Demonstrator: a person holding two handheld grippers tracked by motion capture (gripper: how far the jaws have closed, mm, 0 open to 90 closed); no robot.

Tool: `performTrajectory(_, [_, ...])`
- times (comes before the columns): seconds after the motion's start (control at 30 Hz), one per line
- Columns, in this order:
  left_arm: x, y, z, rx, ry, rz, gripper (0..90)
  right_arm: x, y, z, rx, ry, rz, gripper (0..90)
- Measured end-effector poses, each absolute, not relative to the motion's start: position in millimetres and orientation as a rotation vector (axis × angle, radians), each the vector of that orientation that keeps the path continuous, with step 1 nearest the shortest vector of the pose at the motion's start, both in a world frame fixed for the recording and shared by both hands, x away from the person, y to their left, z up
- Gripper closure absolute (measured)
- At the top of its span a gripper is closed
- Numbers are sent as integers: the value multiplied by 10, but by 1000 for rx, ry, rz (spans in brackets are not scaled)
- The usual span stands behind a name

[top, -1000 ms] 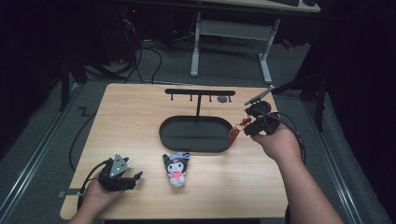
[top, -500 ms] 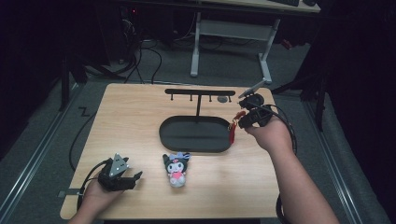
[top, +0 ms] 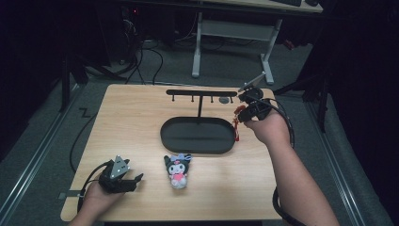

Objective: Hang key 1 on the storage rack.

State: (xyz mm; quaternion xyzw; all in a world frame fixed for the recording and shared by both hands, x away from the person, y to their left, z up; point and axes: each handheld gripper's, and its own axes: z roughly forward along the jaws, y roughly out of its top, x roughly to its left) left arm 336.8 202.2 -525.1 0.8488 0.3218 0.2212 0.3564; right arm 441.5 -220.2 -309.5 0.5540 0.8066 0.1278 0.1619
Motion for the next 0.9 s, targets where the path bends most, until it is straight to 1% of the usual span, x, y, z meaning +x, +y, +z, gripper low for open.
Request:
performTrajectory(0.5, [3376,2028,-5251,2187,833,566,249,4588,-2197,-2975,1589,2264,392,678])
performTrajectory(0.9, [3371,2036,-5251,2187,832,563,249,4665,-2115,-2932,1577,2260,409,678])
